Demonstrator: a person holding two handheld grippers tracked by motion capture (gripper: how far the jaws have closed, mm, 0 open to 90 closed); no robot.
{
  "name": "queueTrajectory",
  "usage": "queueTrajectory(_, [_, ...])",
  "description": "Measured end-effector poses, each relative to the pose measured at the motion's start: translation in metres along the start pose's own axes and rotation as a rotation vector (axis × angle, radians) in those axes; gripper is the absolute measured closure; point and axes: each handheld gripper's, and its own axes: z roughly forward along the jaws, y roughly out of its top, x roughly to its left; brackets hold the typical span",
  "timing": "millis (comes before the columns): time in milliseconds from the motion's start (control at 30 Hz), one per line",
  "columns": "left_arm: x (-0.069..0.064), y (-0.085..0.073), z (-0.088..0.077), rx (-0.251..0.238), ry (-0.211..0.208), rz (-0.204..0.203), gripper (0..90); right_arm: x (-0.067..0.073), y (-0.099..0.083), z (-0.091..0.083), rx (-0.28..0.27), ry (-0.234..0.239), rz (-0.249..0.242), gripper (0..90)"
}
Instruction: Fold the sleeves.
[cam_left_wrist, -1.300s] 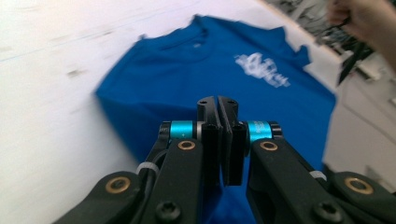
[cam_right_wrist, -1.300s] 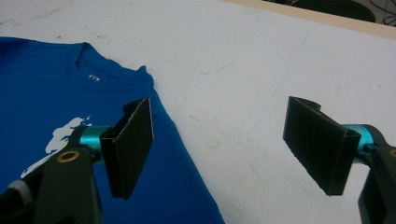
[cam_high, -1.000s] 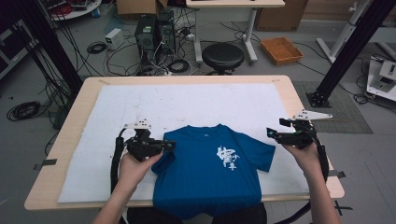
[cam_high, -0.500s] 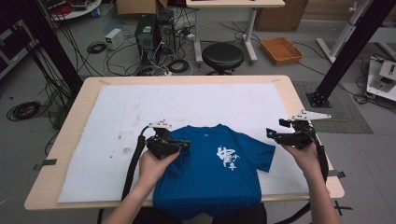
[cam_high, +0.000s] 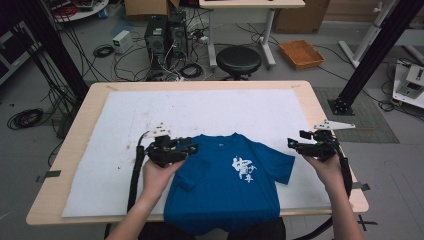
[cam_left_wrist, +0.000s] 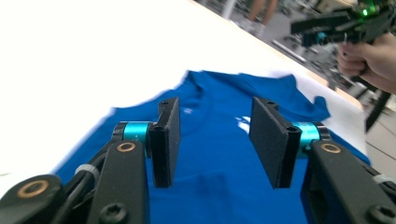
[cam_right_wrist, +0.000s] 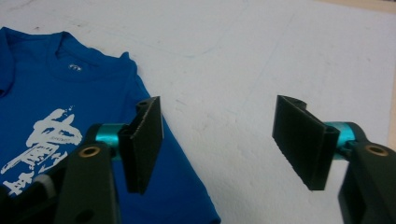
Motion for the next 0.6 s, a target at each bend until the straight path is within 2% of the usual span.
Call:
queueTrajectory(133, [0.016,-0.008,-0.036,-0.027,0.086,0.03,48.5,-0.007,-0.011,-0.003,0.034,0.006,0.07,43.4])
queueTrajectory(200, [0.024,-0.015,-0.051,-0.028,0.118,0.026,47.9,-0.012,-0.018,-0.004,0.062,0.016,0.103,50.1])
queueTrajectory(233, [0.024,-0.015,-0.051,-0.028,0.118,0.026,48.0,-0.012,-0.018,-0.004,0.062,0.016,0.103,50.1])
queueTrajectory(267, [0.031,-0.023,-0.062,-0.029,0.144,0.012,47.9,-0.015,-0.026,-0.004,0.1,0.034,0.111,56.8])
queueTrajectory(300, [0.031,-0.023,-0.062,-0.029,0.144,0.012,47.9,-0.015,-0.029,-0.003,0.119,0.041,0.117,58.5])
queueTrajectory(333, [0.038,-0.028,-0.068,-0.025,0.148,-0.008,47.9,-0.016,-0.03,-0.002,0.13,0.048,0.124,59.5])
queueTrajectory(367, [0.041,-0.03,-0.07,-0.021,0.152,-0.011,47.9,-0.016,-0.032,-0.001,0.137,0.051,0.133,60.8])
queueTrajectory(500, [0.048,-0.031,-0.072,-0.02,0.151,-0.024,48.0,-0.015,-0.032,0.006,0.142,0.079,0.159,64.1])
queueTrajectory(600, [0.047,-0.032,-0.07,-0.008,0.149,-0.01,47.9,-0.014,-0.033,0.012,0.169,0.061,0.173,65.0])
